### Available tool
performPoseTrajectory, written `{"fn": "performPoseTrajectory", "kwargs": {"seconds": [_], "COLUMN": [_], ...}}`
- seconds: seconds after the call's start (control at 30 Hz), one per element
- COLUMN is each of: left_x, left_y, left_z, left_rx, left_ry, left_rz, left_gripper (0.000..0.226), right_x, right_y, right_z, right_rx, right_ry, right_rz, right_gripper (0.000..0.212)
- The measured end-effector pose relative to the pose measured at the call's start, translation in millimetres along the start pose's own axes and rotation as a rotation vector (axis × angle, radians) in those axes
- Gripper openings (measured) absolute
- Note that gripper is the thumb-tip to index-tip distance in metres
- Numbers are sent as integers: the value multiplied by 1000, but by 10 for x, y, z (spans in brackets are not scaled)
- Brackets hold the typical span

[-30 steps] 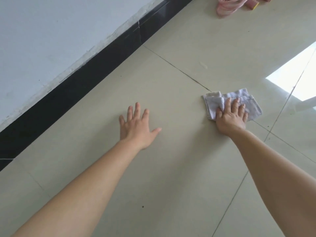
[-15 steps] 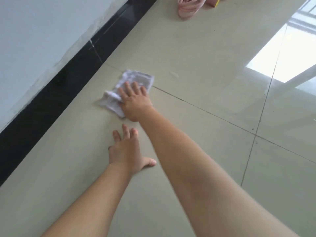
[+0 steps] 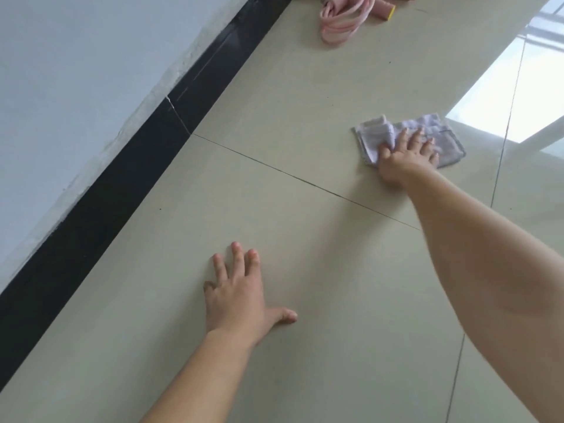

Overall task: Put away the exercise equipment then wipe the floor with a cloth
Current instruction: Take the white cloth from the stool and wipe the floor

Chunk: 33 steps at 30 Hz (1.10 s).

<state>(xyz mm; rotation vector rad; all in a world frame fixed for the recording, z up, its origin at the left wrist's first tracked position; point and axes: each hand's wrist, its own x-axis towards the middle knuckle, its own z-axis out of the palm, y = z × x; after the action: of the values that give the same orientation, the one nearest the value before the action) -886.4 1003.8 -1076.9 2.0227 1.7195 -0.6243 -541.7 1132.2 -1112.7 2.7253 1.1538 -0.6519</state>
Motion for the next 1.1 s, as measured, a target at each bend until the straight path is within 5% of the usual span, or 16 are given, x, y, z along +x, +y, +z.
{"fn": "performPoseTrajectory", "kwargs": {"seconds": [0.13,0.27,0.43,0.67,0.8,0.97,1.1], "left_x": [44,0,34,-6,28,-12,-261], "left_y": [-34,-21,2,13,3,-63,-554], "left_z": [-31,-14,-56,-59,-74,-58,8], "left_rx": [21,20,54,-2,-20,-46,-509], "left_ry": [3,39,29,56,59,117,501], "left_rz": [6,17,10,7,-4,50,-58], "left_gripper": [137,131,137,138,138,125,52], "right_x": [-400,-1440,-1135,-517,-856,-1045,-1658], "right_y": [-1002,-1793,-1159,1258,1535,1067,231], "right_z": [371,780,637,170,188,400,878], "right_rx": [-165,-202,-132,26,42,-4,-40], "right_ry": [59,-69,-52,58,34,54,80], "right_rz": [-464,-844,-808,-146,29,-95,-566], "right_gripper": [73,65,60,65,66,66,64]}}
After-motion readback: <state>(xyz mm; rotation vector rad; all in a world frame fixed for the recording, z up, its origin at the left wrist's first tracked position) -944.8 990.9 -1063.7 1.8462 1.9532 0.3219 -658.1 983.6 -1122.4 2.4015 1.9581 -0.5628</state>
